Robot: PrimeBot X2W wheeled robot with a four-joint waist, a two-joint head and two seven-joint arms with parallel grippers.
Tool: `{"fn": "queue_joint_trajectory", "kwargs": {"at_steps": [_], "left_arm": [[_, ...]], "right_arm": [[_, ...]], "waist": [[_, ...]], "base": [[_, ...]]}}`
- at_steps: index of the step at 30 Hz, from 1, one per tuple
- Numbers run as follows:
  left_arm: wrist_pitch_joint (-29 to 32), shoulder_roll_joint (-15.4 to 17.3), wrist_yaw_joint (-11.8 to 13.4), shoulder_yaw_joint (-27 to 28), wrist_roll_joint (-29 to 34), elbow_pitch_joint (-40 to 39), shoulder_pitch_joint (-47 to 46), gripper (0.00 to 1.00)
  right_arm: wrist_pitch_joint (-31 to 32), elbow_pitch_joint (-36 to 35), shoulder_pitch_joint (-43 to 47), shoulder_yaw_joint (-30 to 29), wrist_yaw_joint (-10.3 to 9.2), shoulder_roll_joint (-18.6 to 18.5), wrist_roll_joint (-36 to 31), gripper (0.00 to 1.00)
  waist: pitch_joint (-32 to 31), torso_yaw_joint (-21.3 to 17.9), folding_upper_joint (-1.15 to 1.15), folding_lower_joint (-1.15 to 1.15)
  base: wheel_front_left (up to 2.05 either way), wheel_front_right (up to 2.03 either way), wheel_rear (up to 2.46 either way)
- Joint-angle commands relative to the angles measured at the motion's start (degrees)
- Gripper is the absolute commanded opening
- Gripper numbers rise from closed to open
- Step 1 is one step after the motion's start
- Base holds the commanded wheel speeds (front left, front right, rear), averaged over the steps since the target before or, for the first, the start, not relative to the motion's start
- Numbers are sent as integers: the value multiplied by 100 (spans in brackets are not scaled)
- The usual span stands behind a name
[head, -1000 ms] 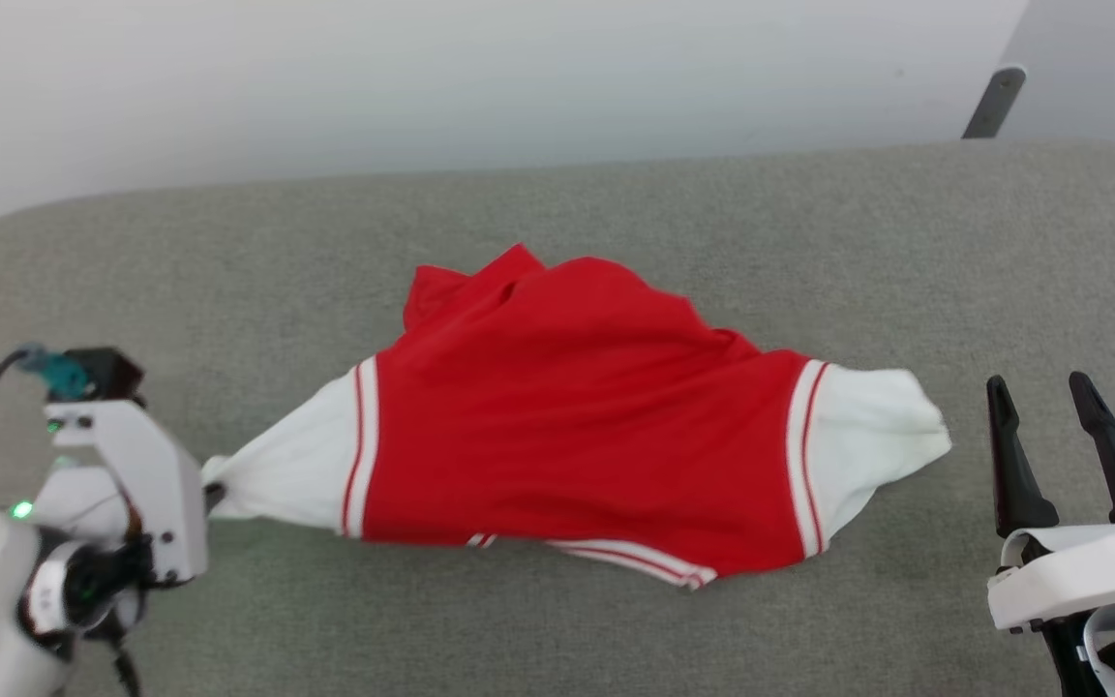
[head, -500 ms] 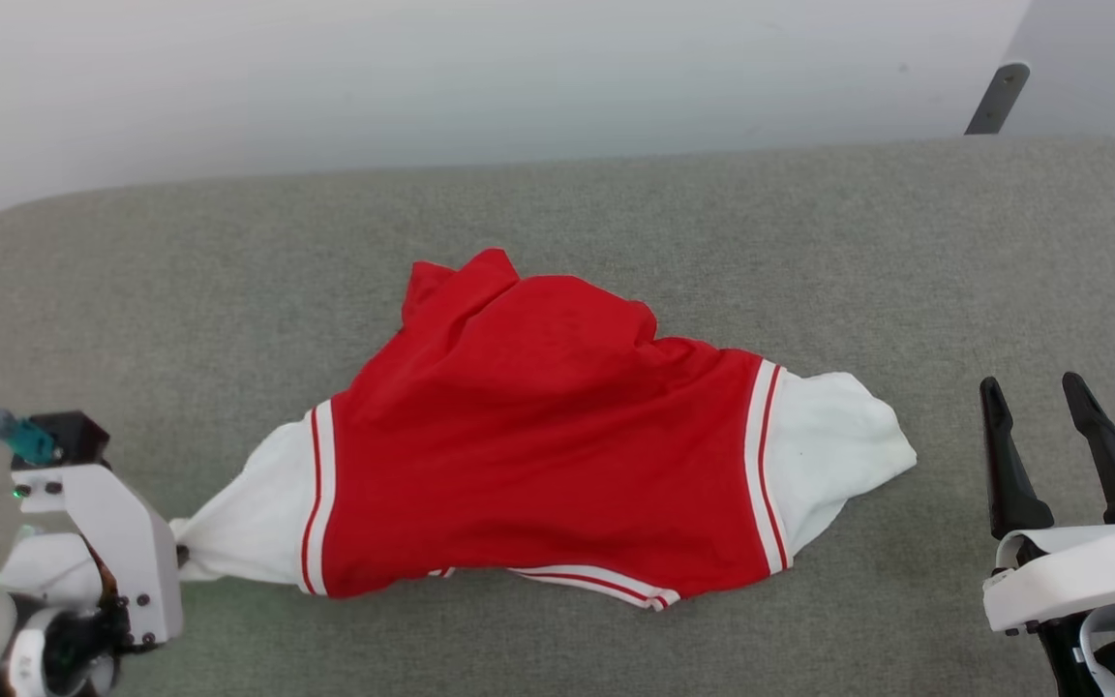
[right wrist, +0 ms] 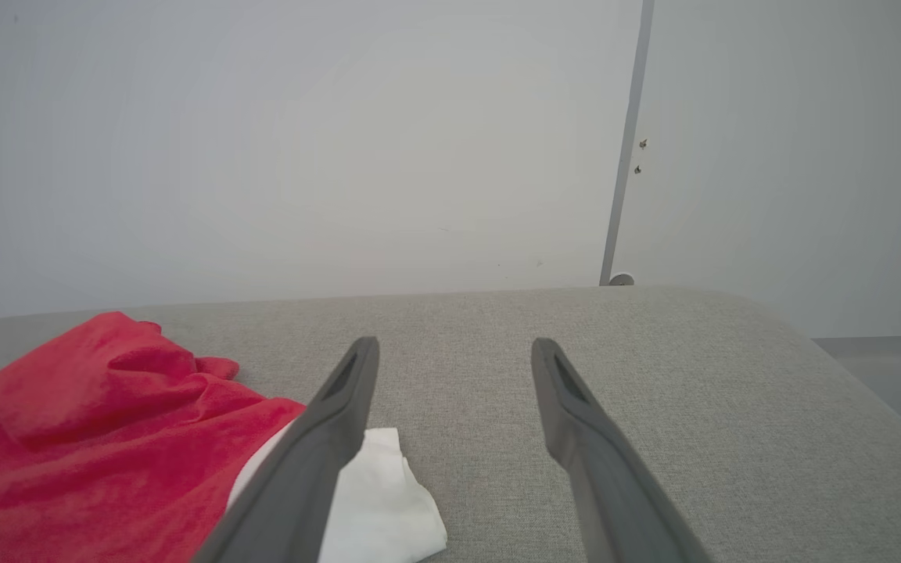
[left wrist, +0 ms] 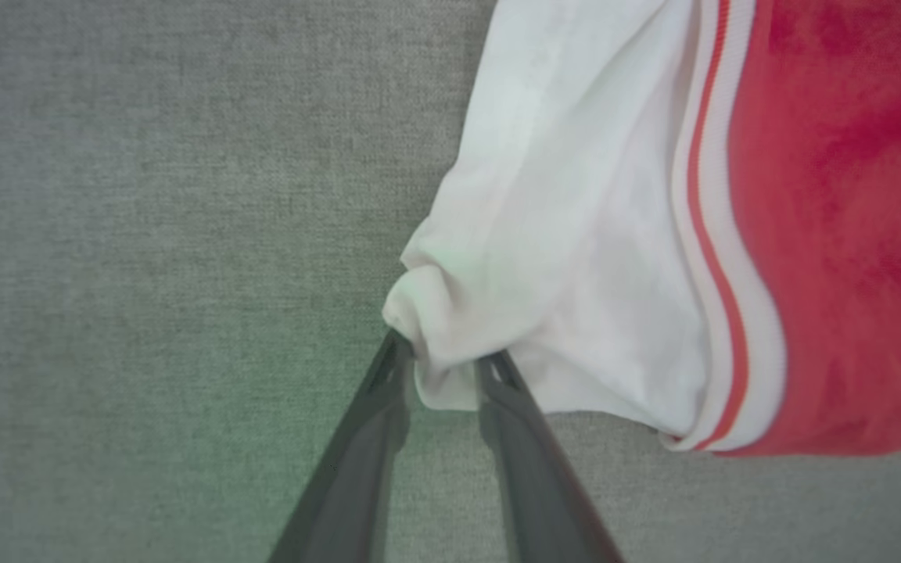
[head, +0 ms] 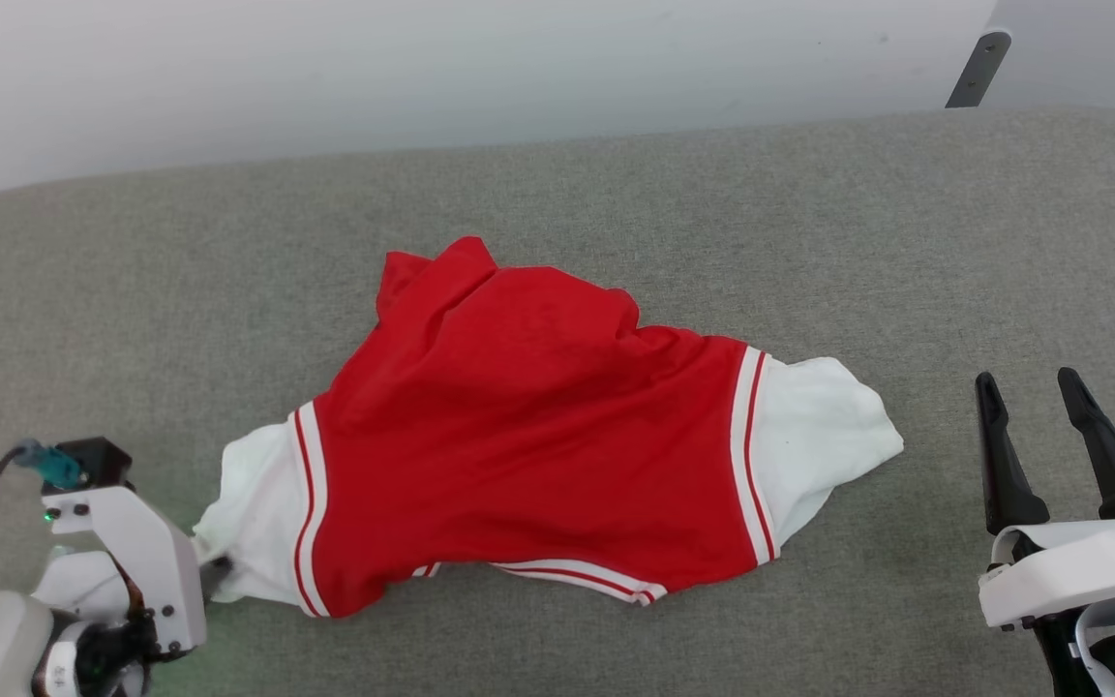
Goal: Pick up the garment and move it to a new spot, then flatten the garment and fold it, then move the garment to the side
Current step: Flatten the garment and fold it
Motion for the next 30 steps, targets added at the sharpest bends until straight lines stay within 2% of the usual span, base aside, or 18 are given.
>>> {"fn": "queue_joint_trajectory", "kwargs": {"at_steps": [1,5,14,20,24,30], "left_arm": [[-1,23,-48,24,-36,45,-63,100],[126,87,-19,100,-146,-62,-155,100],[451,393,225,217,-145,-635,-306,100],[785,416,295,158,-278,-469,-232,100],[841,435,242,108,-296,-339,-146,100],[604,392,126,20,-158,84,-117,100]], "right_arm": [[-23,3,-15,-8,-6,7,-4,100],[6,-57,37,-45,-6,18,-28,100],[38,-162,43,-35,-6,12,-36,100],[89,-242,57,6,-6,-16,-23,100],[117,-314,63,-8,-6,-45,-8,100],[156,-396,43,-50,-6,-64,-3,100]], "waist": [[-1,1,0,0],[8,20,0,0],[-3,31,0,0],[-5,-18,0,0],[44,-67,0,0],[157,-115,0,0]], "base": [[0,0,0],[0,0,0],[0,0,0],[0,0,0],[0,0,0],[0,0,0]]}}
